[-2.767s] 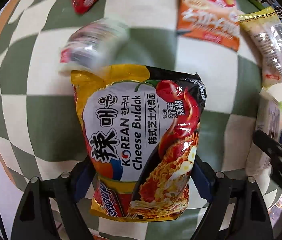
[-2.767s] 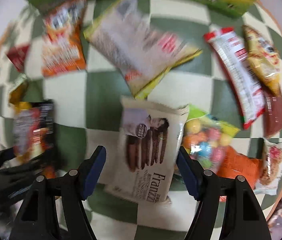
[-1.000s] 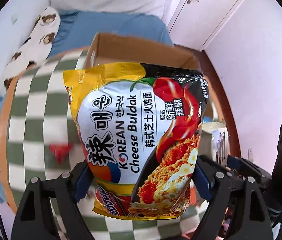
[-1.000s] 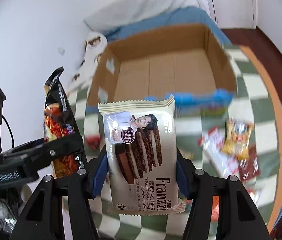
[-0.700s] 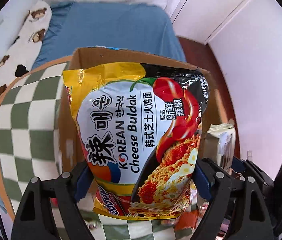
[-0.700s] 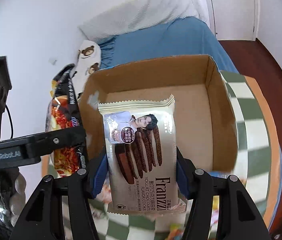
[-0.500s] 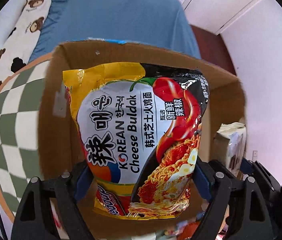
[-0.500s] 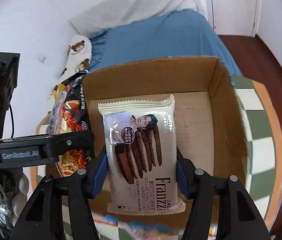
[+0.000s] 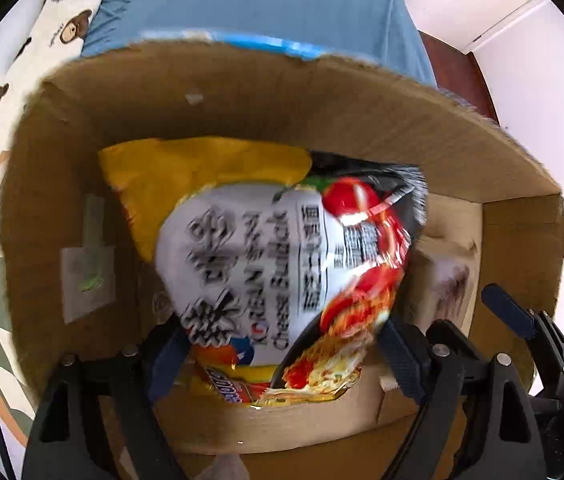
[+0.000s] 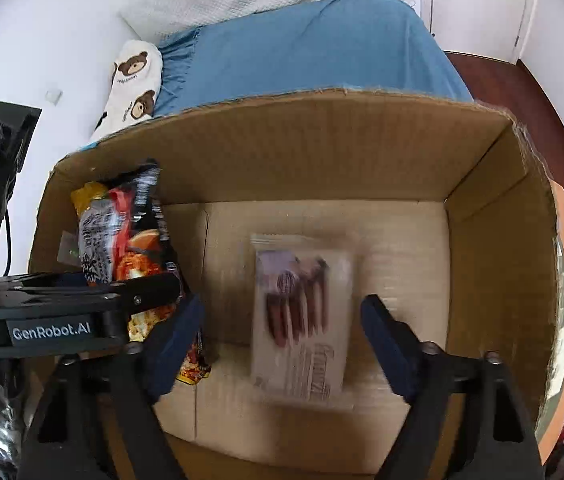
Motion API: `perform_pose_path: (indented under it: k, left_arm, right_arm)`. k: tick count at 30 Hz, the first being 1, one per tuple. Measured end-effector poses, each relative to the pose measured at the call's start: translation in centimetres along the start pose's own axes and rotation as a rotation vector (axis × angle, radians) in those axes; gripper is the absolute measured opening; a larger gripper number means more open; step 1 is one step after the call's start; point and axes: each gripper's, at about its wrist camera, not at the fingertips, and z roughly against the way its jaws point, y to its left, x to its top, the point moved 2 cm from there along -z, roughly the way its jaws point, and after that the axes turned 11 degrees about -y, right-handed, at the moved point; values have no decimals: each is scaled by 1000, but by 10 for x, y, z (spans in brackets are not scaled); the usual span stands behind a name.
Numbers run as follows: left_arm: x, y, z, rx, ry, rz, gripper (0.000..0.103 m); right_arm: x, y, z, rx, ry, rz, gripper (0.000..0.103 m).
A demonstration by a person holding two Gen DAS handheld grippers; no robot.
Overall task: Organize snacks
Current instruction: 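Carry both packs into the cardboard box and open both tools to release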
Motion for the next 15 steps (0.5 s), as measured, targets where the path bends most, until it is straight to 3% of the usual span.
perform_pose_path:
  k: [10,15]
  left_arm:
    - [0,0,21,-5,-76,-26,86]
    - [-25,-2,57,-2,-153,-51,86]
  right_arm:
    - [1,-18,9,-8,-14,-25,95]
    - [-7,-13,29,-38,-30,-14,95]
